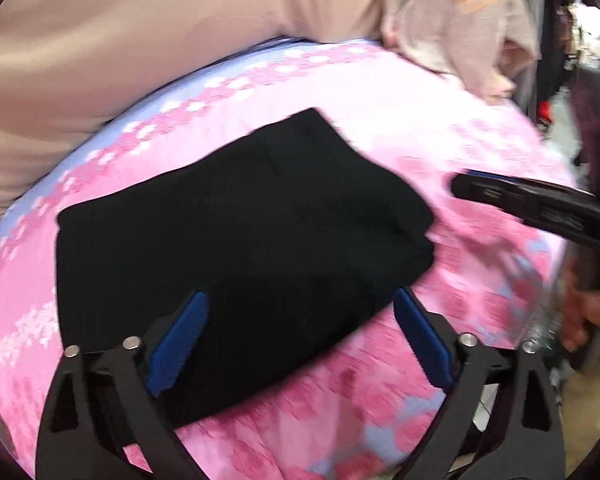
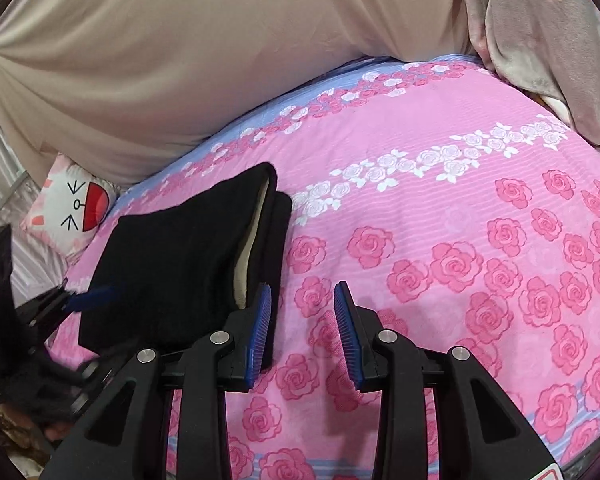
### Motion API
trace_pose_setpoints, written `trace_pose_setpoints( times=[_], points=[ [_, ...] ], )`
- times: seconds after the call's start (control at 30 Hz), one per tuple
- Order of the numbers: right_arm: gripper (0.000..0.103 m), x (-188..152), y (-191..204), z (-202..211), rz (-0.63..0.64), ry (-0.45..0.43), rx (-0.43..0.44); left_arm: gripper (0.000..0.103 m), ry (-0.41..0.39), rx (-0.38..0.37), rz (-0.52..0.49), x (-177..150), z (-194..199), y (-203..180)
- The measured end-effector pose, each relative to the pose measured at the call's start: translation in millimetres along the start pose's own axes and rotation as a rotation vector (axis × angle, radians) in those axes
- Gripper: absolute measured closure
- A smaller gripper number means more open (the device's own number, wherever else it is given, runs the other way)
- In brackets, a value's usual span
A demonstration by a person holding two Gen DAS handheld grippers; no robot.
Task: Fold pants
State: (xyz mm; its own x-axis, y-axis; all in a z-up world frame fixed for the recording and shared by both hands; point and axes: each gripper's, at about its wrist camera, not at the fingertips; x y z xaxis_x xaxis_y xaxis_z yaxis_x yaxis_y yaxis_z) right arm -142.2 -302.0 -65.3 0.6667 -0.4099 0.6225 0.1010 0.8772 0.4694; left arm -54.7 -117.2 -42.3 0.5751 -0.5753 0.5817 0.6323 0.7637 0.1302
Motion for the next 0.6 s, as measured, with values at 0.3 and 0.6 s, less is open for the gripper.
trace_pose_setpoints(
  times=[0.3,0.6],
  points=[
    [0.060,6,-9,-1,-0.002,-0.003,0.016,0.076,0.038,-0.027,-0.017,7,-31,-5],
    [0.060,25,7,-11,0.100,0.018,0.058,0.081,0.005,-0.173,0.173,22,4,44]
  ],
)
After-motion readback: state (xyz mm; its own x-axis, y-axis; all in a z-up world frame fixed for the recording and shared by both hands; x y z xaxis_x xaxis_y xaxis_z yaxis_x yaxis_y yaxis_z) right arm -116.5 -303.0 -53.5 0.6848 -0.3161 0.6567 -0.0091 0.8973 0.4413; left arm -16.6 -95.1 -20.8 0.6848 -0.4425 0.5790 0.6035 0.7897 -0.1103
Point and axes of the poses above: each gripper's, at about its wrist camera, not at the fingertips, and z roughly against the way its jaws point, y to its left, x to its top, and after that the axes turned 3 degrees about x, right-handed
